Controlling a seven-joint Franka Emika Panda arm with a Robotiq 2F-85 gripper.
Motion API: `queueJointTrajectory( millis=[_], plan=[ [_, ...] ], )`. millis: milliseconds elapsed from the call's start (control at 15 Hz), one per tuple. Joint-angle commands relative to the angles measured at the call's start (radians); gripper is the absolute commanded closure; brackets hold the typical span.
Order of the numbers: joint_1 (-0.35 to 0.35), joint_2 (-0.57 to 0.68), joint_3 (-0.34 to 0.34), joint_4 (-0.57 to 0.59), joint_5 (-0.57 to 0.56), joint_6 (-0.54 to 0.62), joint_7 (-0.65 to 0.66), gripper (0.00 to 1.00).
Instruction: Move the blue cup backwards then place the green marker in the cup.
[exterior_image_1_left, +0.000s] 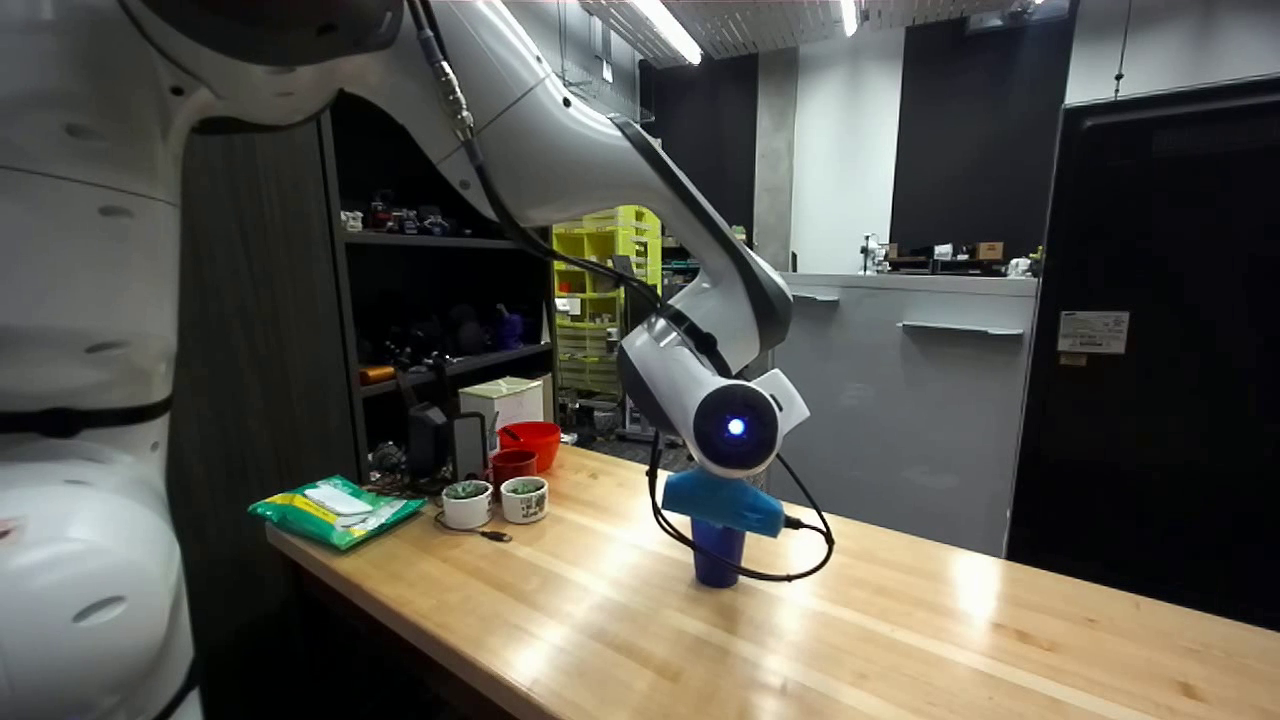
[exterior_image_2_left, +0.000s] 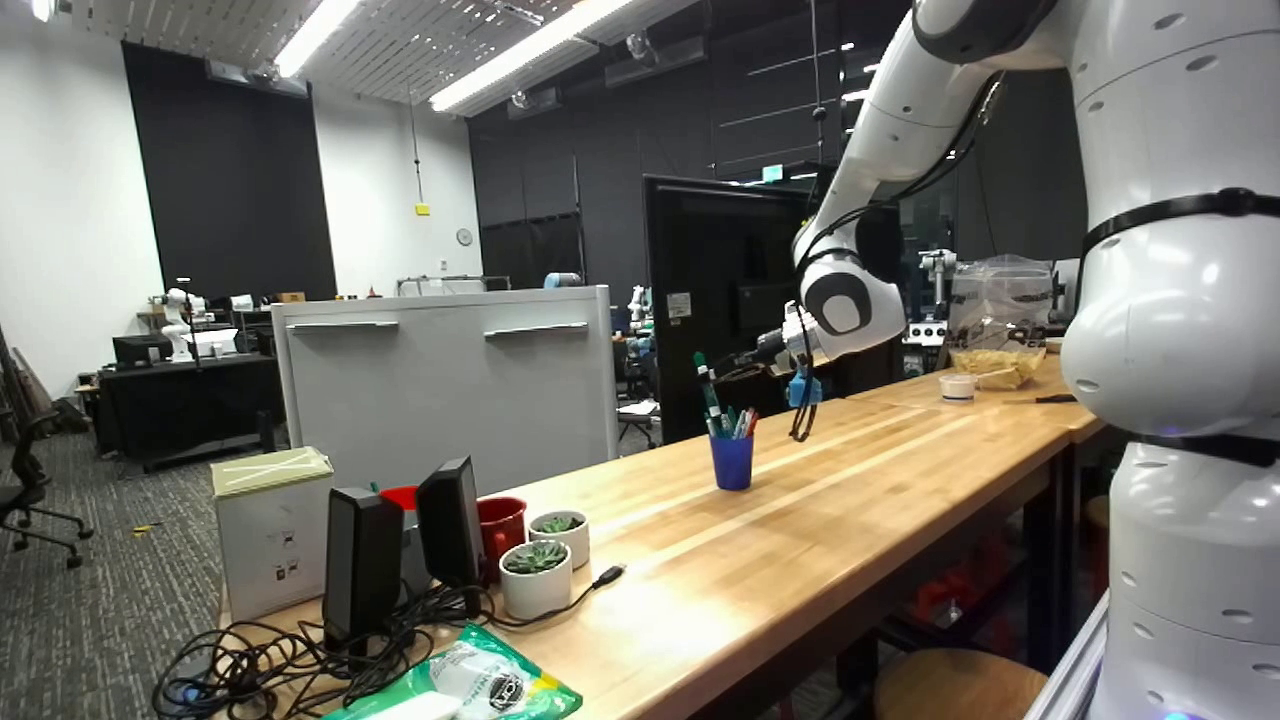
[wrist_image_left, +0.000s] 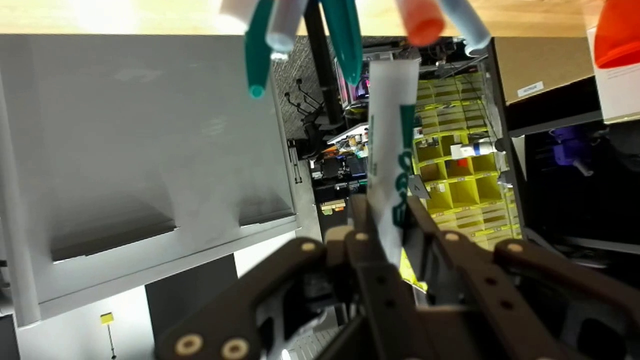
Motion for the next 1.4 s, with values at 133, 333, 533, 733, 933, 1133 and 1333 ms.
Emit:
queueJointTrajectory(
  millis=[133,333,533,733,933,1133,1333],
  plan=[
    [0.018,-0.007,-0.010,0.000,0.071,0.061,-0.051,0.95],
    [0.023,-0.008,-0.009,0.001,0.079,0.104,-0.059,0.95],
    [0.026,-0.008,-0.008,0.003,0.085,0.126,-0.066,0.95],
    [0.028,-0.007,-0.008,0.003,0.079,0.132,-0.061,0.95],
    [0.030,-0.007,-0.008,0.003,0.079,0.136,-0.060,0.95],
    [0.031,-0.007,-0.008,0.003,0.084,0.141,-0.064,0.95],
    [0.026,0.000,-0.010,0.001,0.047,0.113,-0.033,0.81]
  ],
)
